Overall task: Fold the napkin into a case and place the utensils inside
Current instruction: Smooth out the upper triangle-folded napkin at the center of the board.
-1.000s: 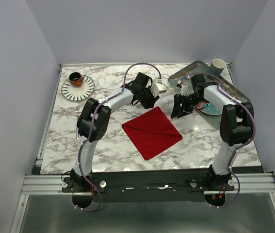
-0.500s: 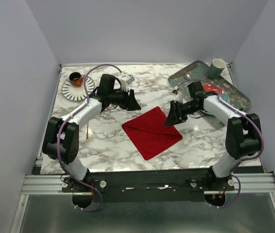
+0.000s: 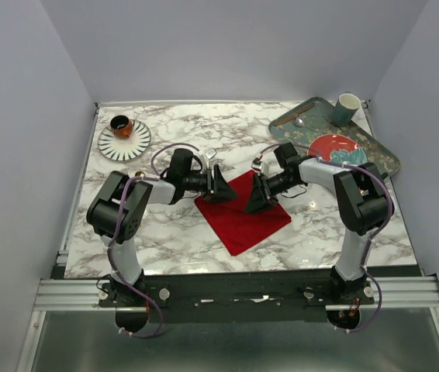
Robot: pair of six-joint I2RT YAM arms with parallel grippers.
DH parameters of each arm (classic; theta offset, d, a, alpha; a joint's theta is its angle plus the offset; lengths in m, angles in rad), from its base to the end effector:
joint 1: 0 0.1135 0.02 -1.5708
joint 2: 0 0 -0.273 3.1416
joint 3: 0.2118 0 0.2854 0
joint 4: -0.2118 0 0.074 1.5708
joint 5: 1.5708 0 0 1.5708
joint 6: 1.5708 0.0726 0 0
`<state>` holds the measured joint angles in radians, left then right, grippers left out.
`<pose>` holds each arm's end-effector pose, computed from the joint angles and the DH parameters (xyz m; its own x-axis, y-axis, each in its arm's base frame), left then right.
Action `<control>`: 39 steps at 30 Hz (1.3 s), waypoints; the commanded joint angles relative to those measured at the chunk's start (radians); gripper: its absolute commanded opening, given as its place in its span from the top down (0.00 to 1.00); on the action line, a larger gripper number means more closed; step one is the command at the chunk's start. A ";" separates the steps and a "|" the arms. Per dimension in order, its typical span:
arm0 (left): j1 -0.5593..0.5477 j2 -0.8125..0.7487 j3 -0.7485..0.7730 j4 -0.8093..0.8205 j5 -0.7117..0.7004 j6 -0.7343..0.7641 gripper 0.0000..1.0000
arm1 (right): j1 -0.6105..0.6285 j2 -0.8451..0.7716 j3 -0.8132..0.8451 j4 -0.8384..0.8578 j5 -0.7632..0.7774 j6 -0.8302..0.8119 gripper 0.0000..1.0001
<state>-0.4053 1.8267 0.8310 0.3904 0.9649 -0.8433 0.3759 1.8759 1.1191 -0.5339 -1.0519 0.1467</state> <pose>0.3313 -0.2071 0.1105 -0.9794 -0.0426 -0.1975 0.1719 0.3383 -0.9252 0.3270 0.1968 0.1202 -0.9436 -0.2945 -0.1515 -0.2703 0.4207 0.8660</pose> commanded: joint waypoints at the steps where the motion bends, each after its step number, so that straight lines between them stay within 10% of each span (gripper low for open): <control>1: -0.020 0.052 0.016 0.263 0.043 -0.175 0.39 | -0.003 0.061 0.037 0.052 -0.071 0.019 0.48; 18: 0.046 0.236 0.011 0.311 0.038 -0.273 0.35 | -0.094 0.288 0.107 -0.075 0.004 0.017 0.45; 39: 0.183 0.094 -0.061 0.360 0.106 -0.223 0.40 | -0.043 0.361 0.277 -0.161 0.072 -0.035 0.47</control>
<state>-0.2363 2.0315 0.7876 0.6960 1.0245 -1.0931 0.3019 2.1860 1.3449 -0.6922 -1.0595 0.1539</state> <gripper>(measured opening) 0.608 0.535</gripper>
